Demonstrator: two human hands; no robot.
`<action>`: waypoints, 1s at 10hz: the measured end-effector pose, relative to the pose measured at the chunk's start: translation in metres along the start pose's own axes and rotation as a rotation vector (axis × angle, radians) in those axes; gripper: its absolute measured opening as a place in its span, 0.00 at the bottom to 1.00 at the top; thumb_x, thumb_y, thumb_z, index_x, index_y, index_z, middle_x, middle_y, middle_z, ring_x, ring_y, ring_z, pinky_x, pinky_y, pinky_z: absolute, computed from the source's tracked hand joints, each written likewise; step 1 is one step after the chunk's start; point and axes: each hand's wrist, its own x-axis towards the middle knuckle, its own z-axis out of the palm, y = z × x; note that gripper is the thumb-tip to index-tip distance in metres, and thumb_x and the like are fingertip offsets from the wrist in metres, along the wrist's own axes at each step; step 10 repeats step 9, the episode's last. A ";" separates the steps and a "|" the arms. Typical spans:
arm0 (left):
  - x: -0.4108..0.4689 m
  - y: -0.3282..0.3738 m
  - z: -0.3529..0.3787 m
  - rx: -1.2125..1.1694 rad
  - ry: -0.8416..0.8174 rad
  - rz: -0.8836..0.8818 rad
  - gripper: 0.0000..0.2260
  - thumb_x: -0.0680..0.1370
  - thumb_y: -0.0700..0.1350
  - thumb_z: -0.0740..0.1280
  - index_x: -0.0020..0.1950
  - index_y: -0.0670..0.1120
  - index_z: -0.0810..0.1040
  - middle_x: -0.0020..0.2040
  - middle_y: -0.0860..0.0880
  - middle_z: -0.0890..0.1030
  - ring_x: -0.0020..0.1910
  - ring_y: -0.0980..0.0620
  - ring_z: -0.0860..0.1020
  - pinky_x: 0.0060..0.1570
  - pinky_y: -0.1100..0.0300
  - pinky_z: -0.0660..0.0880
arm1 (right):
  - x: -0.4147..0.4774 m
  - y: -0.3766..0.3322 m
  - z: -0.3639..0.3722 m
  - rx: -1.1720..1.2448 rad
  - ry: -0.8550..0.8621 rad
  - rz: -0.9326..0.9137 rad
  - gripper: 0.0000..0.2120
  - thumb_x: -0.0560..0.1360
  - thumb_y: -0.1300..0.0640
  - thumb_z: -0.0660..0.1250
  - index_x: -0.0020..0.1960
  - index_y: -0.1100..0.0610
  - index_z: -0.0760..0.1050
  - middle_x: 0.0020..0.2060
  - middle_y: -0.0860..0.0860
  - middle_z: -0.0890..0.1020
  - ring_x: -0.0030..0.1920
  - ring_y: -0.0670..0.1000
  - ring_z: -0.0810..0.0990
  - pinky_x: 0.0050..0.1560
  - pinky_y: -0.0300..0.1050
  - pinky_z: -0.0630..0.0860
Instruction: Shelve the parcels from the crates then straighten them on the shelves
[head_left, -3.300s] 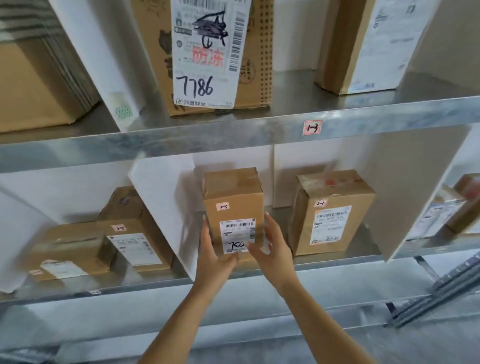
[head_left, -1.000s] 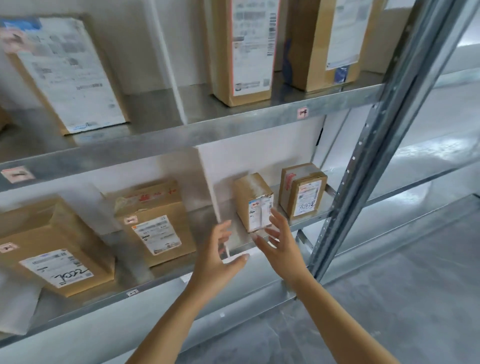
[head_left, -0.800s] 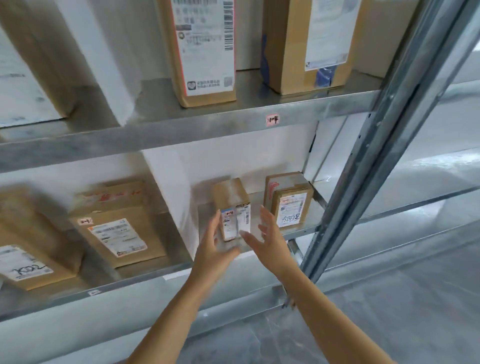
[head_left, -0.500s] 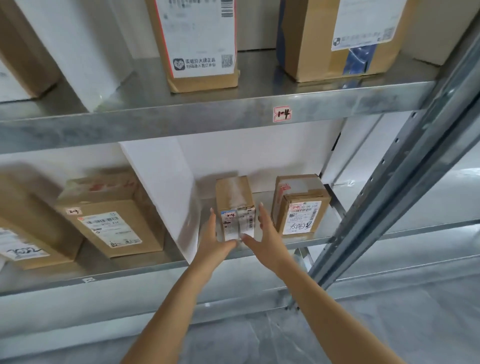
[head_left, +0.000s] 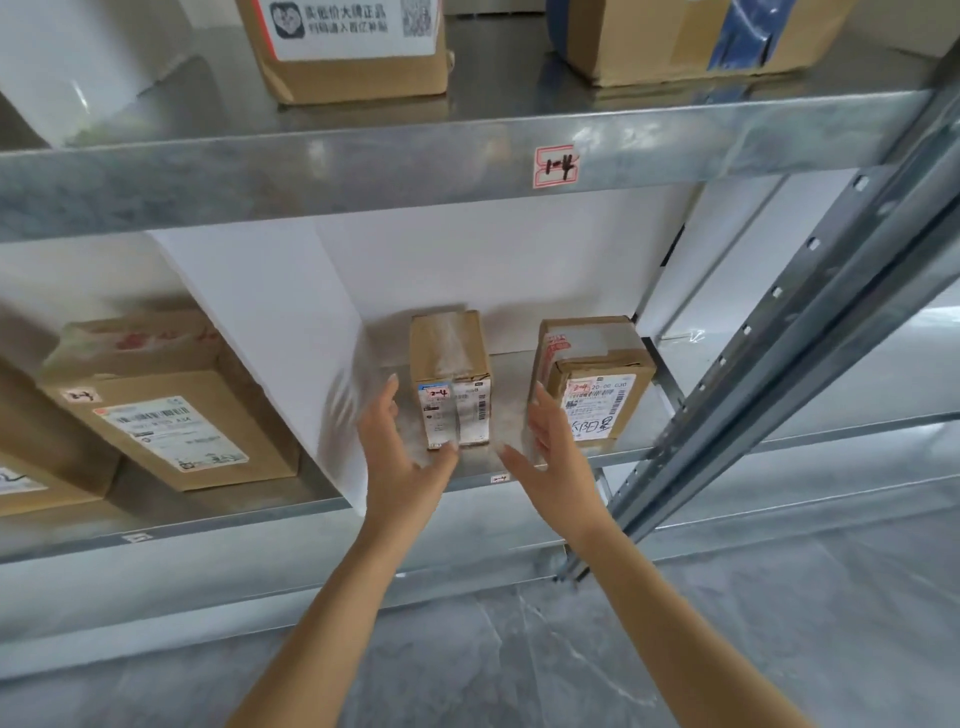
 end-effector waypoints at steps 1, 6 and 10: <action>-0.012 0.015 0.019 -0.040 -0.077 0.153 0.30 0.69 0.49 0.68 0.69 0.52 0.63 0.64 0.62 0.65 0.66 0.59 0.67 0.65 0.63 0.66 | -0.021 0.000 -0.035 0.020 0.120 0.011 0.28 0.76 0.57 0.69 0.72 0.46 0.62 0.66 0.45 0.74 0.66 0.42 0.73 0.68 0.41 0.70; 0.007 0.015 0.161 -0.032 -0.164 -0.087 0.42 0.69 0.26 0.63 0.61 0.73 0.61 0.61 0.63 0.74 0.62 0.67 0.72 0.61 0.67 0.70 | 0.033 0.049 -0.105 0.023 -0.040 0.077 0.39 0.78 0.63 0.65 0.79 0.46 0.46 0.68 0.43 0.72 0.67 0.44 0.71 0.63 0.36 0.68; 0.016 0.014 0.162 -0.017 -0.188 -0.117 0.43 0.67 0.26 0.61 0.68 0.68 0.57 0.65 0.57 0.73 0.65 0.58 0.72 0.62 0.61 0.72 | 0.048 0.046 -0.105 0.030 -0.047 0.024 0.39 0.77 0.68 0.64 0.79 0.50 0.48 0.68 0.46 0.72 0.67 0.45 0.70 0.70 0.43 0.67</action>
